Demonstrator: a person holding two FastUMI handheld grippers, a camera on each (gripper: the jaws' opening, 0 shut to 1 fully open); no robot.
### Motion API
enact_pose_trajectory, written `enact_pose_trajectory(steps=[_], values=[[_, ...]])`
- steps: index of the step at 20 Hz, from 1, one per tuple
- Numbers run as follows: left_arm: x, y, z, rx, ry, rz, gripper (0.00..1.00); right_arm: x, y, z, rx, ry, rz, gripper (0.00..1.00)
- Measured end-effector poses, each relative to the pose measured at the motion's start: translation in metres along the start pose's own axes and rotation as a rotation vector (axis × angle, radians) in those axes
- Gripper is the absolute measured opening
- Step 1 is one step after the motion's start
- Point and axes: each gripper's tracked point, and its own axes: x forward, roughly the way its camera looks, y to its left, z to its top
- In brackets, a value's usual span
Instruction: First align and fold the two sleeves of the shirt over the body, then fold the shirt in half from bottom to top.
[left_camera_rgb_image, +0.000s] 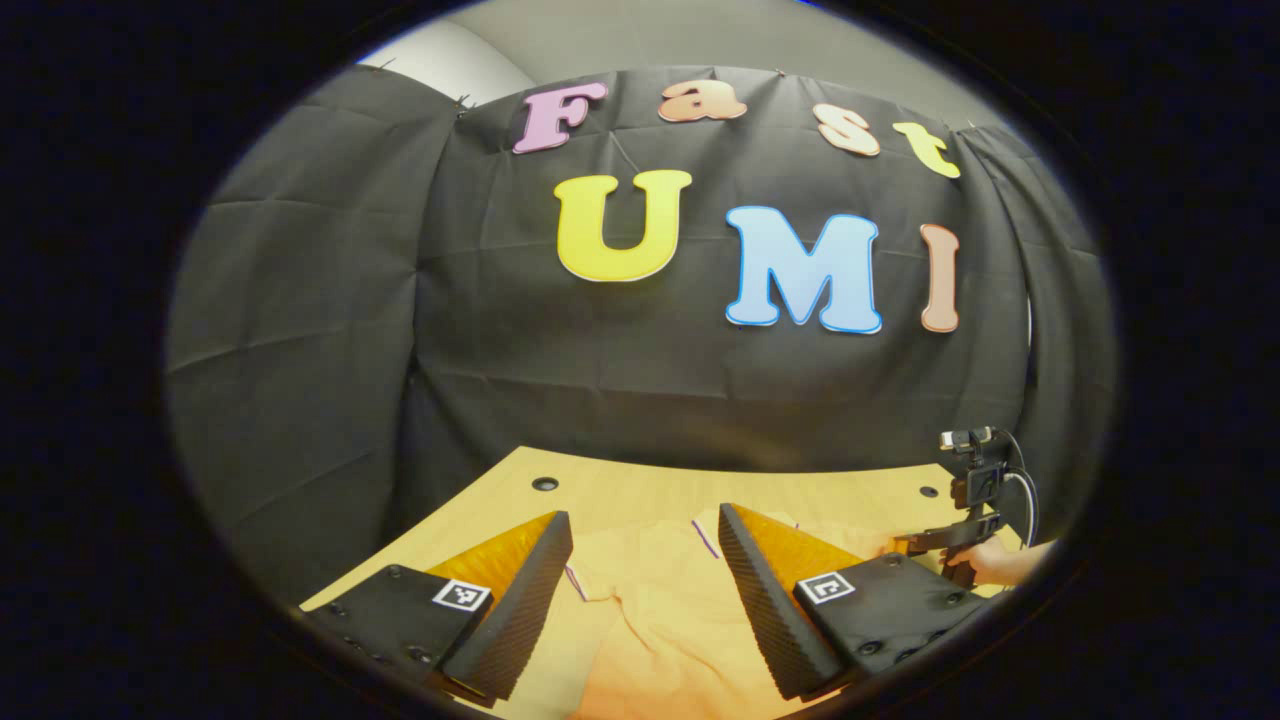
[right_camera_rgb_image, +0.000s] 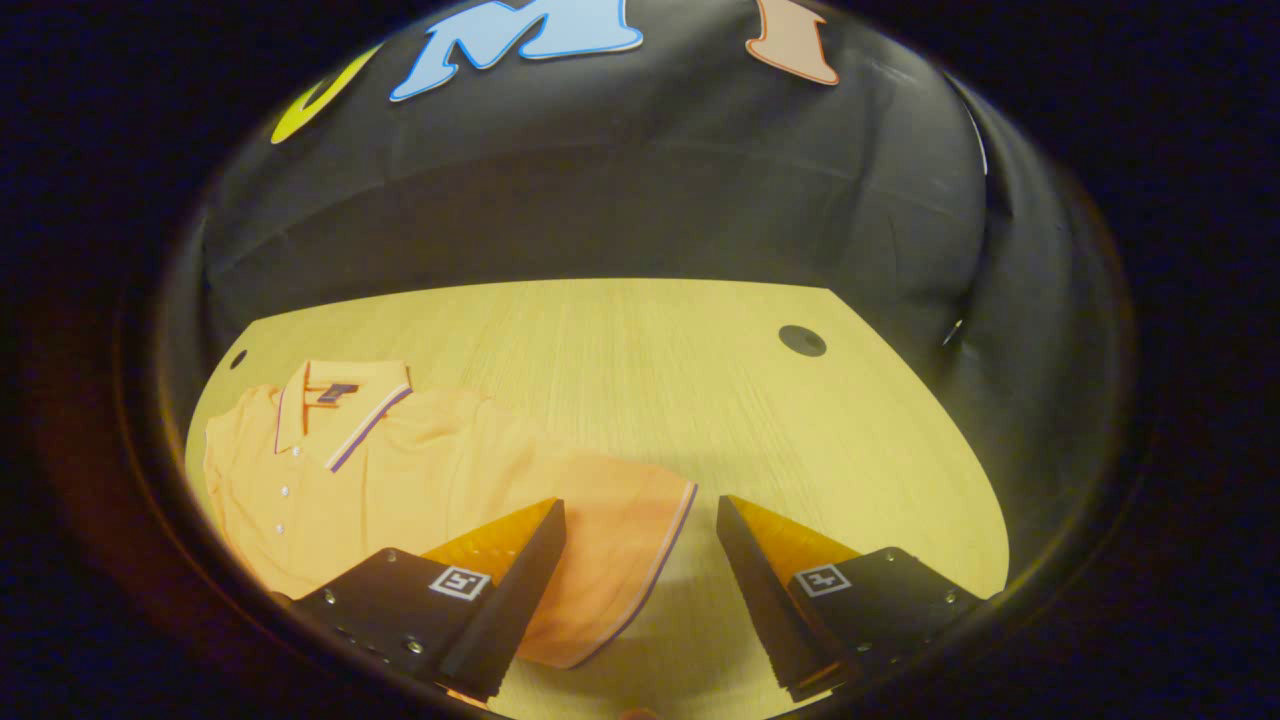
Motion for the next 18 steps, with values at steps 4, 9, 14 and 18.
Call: enact_pose_trajectory(steps=[4,9,14,18], values=[[-0.004,0.005,-0.003,-0.016,0.007,0.022,0.99,0.008,0.002,-0.014,0.011,0.058,0.016,0.95],[-0.006,0.006,-0.005,-0.023,0.006,0.031,0.99,0.009,0.006,-0.014,0.072,0.079,0.030,0.70],[-0.008,0.005,-0.005,-0.009,-0.001,0.031,0.96,0.000,0.008,-0.007,0.092,0.094,0.030,0.16],[-0.009,0.006,-0.006,-0.010,-0.003,0.033,0.96,-0.002,0.016,-0.002,0.031,0.045,0.033,0.06]])
